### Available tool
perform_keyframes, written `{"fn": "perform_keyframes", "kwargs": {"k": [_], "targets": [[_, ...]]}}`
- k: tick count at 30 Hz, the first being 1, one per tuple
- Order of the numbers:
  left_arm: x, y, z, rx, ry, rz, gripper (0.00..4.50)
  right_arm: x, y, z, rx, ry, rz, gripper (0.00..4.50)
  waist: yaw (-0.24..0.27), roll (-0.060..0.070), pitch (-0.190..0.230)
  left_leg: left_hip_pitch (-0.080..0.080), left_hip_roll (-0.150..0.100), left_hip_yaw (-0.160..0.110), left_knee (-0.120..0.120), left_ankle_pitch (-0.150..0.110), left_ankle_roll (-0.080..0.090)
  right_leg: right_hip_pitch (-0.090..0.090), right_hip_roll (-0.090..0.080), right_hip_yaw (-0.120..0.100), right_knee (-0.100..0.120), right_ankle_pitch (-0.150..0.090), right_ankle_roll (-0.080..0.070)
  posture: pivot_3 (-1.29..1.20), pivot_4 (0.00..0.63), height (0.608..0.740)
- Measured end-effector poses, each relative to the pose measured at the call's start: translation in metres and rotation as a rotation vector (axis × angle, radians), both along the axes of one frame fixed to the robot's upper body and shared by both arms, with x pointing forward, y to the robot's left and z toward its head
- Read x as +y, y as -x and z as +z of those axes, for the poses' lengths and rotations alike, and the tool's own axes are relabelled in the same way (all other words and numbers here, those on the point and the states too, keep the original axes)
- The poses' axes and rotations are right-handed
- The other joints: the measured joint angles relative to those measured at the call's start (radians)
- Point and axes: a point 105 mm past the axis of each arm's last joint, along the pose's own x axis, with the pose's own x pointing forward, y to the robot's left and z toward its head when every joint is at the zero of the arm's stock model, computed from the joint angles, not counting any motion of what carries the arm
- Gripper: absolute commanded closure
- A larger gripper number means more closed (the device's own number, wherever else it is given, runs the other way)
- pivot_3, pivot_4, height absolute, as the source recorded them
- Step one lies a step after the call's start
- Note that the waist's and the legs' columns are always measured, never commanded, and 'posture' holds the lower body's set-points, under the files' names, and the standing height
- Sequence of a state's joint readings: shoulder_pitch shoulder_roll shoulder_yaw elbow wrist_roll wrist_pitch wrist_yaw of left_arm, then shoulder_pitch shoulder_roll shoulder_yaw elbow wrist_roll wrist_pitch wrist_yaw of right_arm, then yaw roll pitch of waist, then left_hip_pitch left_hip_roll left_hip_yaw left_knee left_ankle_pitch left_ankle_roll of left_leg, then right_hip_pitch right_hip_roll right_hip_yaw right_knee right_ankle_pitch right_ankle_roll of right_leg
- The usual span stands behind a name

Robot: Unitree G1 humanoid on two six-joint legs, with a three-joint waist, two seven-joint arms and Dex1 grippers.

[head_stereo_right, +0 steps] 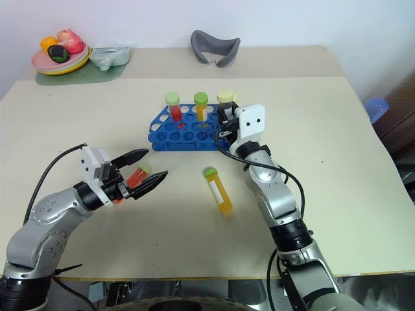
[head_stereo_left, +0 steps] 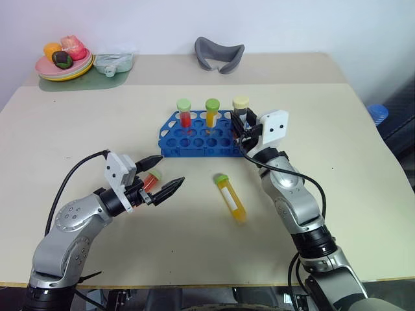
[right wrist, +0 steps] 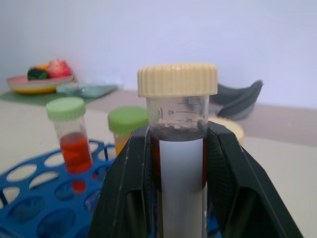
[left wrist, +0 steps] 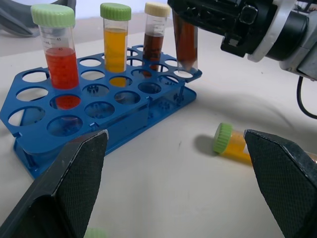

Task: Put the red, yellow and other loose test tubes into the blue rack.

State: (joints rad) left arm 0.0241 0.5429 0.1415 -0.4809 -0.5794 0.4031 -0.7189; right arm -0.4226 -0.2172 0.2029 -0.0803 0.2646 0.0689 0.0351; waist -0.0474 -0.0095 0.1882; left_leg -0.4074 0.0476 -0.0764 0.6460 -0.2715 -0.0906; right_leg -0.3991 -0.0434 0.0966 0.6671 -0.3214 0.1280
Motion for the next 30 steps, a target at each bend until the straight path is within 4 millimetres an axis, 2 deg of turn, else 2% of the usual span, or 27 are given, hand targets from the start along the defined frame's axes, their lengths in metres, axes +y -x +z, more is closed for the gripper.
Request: {"fn": "perform_keyframes", "kwargs": {"k": [2, 15, 22, 26, 30], "targets": [[-0.001, 0.001, 0.0, 0.001, 0.004, -0.009, 0.0, -0.001, -0.002, -0.007, 0.004, -0.003, -0.015, 3.62, 0.001, 0.0, 0.0, 0.0, 0.0, 0.0, 0.0, 0.0, 0.0, 0.0, 0.0, 0.0, 0.0, 0.0, 0.0, 0.0, 0.15, 0.74], [-0.005, 0.004, -0.002, -0.002, 0.022, -0.032, 0.0, -0.003, -0.009, -0.019, -0.014, -0.027, -0.05, 3.62, -0.003, 0.0, 0.0, 0.001, 0.0, 0.0, 0.0, 0.0, -0.001, 0.001, 0.0, 0.0, 0.001, 0.0, 0.0, 0.0, 0.15, 0.74], [-0.006, 0.003, 0.002, -0.015, 0.019, -0.03, 0.0, -0.003, -0.009, -0.02, -0.013, -0.047, -0.036, 0.18, -0.014, 0.0, 0.0, 0.001, 0.0, 0.0, 0.0, 0.001, -0.001, 0.001, 0.0, 0.0, 0.002, 0.0, 0.0, 0.0, 0.15, 0.74], [-0.006, 0.003, 0.003, -0.009, 0.019, -0.034, 0.0, -0.009, -0.002, -0.004, -0.064, -0.025, -0.041, 0.08, -0.02, 0.001, 0.0, 0.001, 0.0, 0.0, 0.0, 0.001, -0.002, 0.001, 0.0, 0.0, 0.002, 0.0, 0.0, 0.0, 0.15, 0.74], [-0.004, 0.002, 0.005, -0.008, 0.0, -0.026, 0.0, -0.032, 0.015, 0.03, -0.123, 0.05, -0.037, 0.08, -0.019, 0.001, 0.0, 0.001, 0.0, -0.001, 0.0, 0.001, -0.001, 0.001, 0.0, 0.0, 0.002, 0.0, 0.0, 0.0, 0.15, 0.74]]}}
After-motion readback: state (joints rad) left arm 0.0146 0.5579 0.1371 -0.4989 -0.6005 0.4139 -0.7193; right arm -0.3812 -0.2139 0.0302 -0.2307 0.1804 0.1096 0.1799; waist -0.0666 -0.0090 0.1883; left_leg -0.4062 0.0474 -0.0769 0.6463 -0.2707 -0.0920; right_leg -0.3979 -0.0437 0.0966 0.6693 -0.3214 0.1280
